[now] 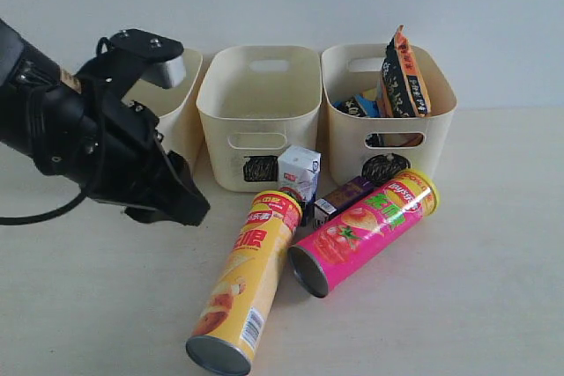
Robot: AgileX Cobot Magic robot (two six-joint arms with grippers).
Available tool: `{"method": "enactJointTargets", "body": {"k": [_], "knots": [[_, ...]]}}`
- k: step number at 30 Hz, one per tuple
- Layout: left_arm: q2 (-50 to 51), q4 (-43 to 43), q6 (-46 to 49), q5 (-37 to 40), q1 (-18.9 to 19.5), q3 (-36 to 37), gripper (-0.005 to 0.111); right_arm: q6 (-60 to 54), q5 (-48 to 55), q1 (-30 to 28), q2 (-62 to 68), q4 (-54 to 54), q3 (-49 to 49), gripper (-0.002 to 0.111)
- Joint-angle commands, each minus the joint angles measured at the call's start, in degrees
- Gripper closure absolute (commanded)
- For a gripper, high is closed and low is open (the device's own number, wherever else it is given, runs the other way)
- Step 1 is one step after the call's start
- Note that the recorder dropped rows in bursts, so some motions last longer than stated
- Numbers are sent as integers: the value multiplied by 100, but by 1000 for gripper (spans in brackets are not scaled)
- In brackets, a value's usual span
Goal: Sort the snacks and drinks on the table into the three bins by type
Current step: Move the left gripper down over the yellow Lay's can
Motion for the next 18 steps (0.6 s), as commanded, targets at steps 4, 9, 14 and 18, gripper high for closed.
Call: {"method": "enactJointTargets", "body": {"k": [4,9,14,18], "knots": [[407,-288,435,-87,-335,-83,20,-13,-44,-1,-27,-34,-6,108],[912,-332,-86,-241,-351,-245,18,-13,-44,-1,-27,-34,-6,108],[1459,-295,-213,-241,-351,-585,18,-13,-44,-1,-27,-34,-6,108],[1872,-295,-212,-202,-351,-787,18,-13,-44,-1,-27,-34,-6,108]]}}
